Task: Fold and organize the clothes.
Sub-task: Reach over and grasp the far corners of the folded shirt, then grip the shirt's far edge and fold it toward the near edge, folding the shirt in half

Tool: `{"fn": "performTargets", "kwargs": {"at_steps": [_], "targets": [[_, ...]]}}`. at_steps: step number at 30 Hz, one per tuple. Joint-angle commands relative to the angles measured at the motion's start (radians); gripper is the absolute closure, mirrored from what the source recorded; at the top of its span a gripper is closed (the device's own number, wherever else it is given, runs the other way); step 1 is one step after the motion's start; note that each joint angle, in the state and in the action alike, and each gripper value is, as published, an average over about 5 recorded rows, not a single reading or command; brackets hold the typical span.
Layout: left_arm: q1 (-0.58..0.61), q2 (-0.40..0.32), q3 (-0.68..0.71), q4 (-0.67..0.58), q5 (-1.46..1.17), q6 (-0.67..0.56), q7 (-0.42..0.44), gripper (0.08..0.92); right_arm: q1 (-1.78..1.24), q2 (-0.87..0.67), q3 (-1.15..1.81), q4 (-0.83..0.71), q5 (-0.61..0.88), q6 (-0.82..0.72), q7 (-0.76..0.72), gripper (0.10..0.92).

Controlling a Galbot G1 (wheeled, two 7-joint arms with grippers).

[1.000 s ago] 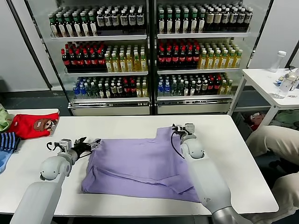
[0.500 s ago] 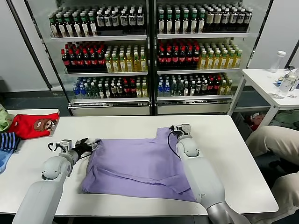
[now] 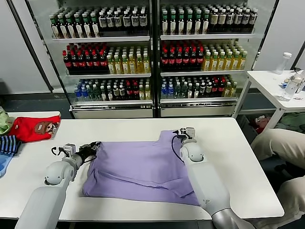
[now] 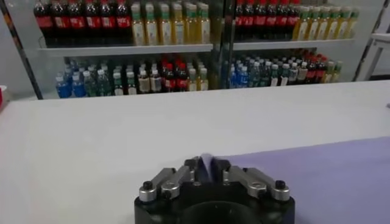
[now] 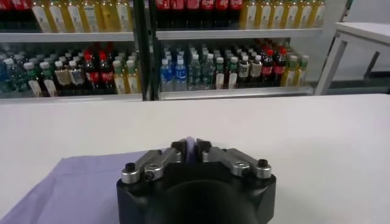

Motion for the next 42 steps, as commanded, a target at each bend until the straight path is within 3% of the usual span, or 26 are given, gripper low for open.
{"fn": "performTargets", "kwargs": {"at_steps": [1, 7, 16, 31, 42], "targets": [[0.072, 0.021, -0.016, -0.130, -0.098, -0.028, -0.035, 0.860, -0.182, -0.152, -0.007, 0.479, 0.085, -0.017, 0.007, 0.909], [0.215, 0.051, -0.050, -0.284, -0.169, -0.058, -0.061, 0.915, -0.358, -0.239, 0.030, 0.694, 0.110, -0.051, 0.011, 0.909], [0.350, 0.069, -0.097, -0.352, -0.167, -0.105, -0.061, 0.915, -0.545, -0.263, 0.055, 0.799, 0.092, -0.044, 0.000, 0.909], [0.459, 0.066, -0.148, -0.408, -0.134, -0.137, -0.060, 0.915, -0.637, -0.268, 0.060, 0.814, 0.032, -0.023, -0.009, 0.909], [0.453, 0.037, -0.149, -0.404, -0.088, -0.130, -0.052, 0.915, -0.645, -0.286, 0.068, 0.822, 0.032, -0.022, -0.007, 0.909]]}}
